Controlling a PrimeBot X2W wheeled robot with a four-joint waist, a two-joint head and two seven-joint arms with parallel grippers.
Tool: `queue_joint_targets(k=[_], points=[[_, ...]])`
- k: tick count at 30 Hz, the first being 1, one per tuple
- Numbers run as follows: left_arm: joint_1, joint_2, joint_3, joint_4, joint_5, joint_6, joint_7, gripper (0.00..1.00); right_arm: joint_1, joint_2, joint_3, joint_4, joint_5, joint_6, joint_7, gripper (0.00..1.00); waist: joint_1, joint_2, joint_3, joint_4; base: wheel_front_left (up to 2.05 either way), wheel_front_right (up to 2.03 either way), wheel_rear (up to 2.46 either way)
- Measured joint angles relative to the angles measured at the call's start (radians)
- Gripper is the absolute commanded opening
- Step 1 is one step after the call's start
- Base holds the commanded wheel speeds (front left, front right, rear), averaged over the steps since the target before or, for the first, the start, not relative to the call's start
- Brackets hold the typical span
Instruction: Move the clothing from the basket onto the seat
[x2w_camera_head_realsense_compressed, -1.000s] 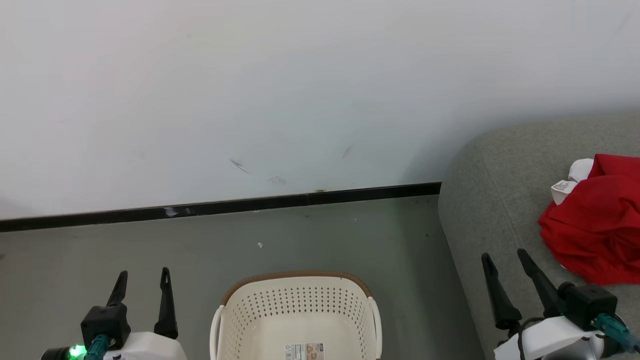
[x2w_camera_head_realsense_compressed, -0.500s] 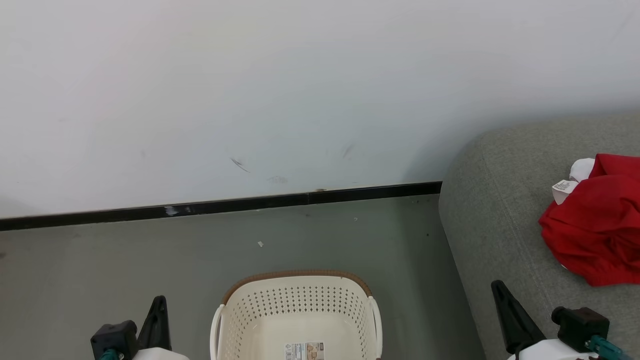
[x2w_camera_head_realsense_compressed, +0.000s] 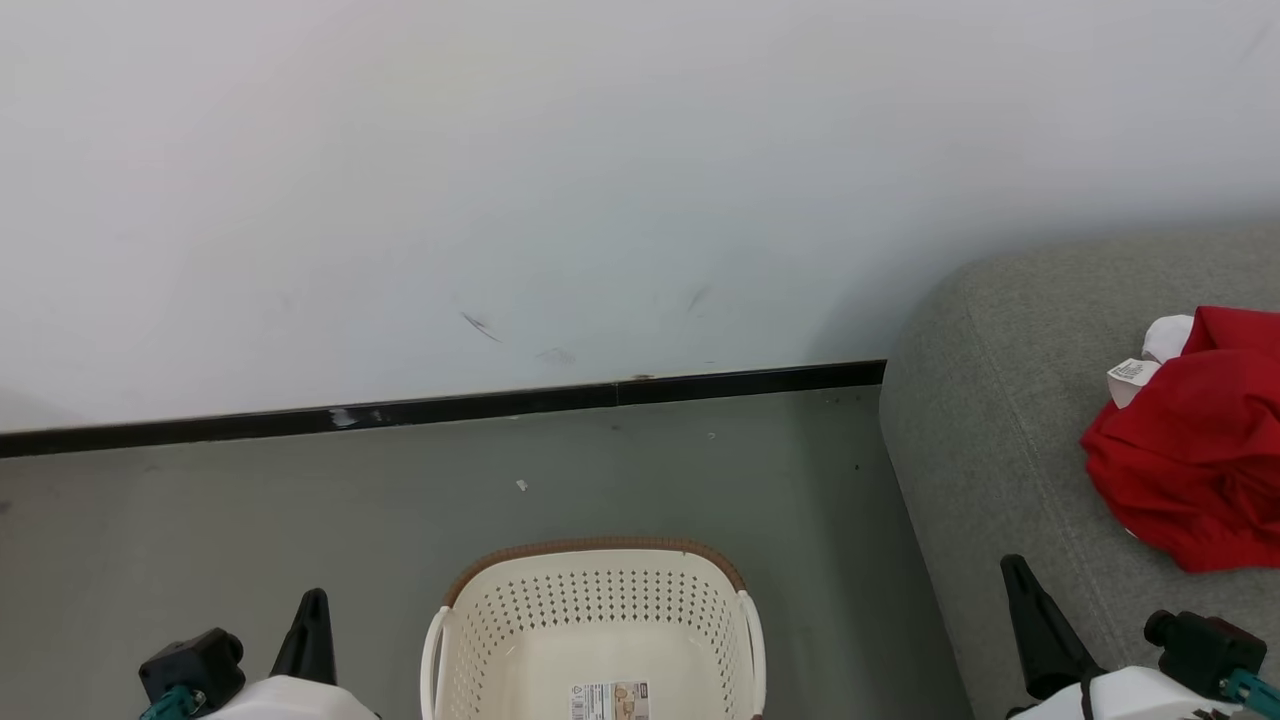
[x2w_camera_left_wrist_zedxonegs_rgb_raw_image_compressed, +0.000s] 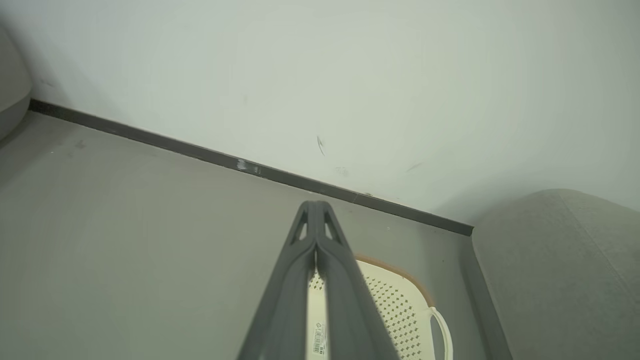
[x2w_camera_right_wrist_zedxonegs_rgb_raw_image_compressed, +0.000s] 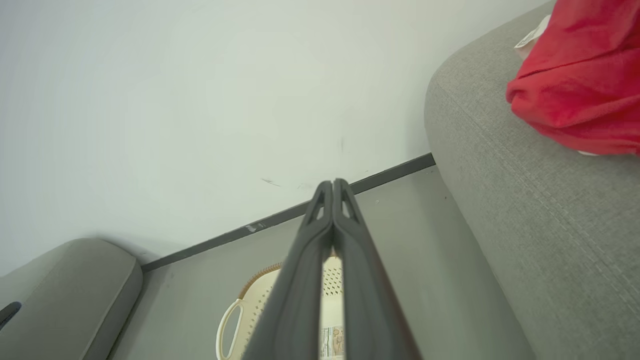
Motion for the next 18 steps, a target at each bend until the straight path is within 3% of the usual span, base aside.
queue_joint_targets(k=[8,18], points=[[0.000,-0.011,0.037,-0.003,-0.084,-0.038,0.024,0.00,-0.002,-0.002,-0.013,0.003,0.119,0.000,0.032,0.00,0.0048,0.0000,-0.002,0.001,0.00,0.00,0.00],[0.000,-0.034,0.084,-0.006,-0.194,-0.083,0.058,0.00,-0.018,-0.013,-0.019,0.015,0.276,0.000,0.070,0.00,0.0063,0.0000,-0.004,0.002,0.00,0.00,0.00]])
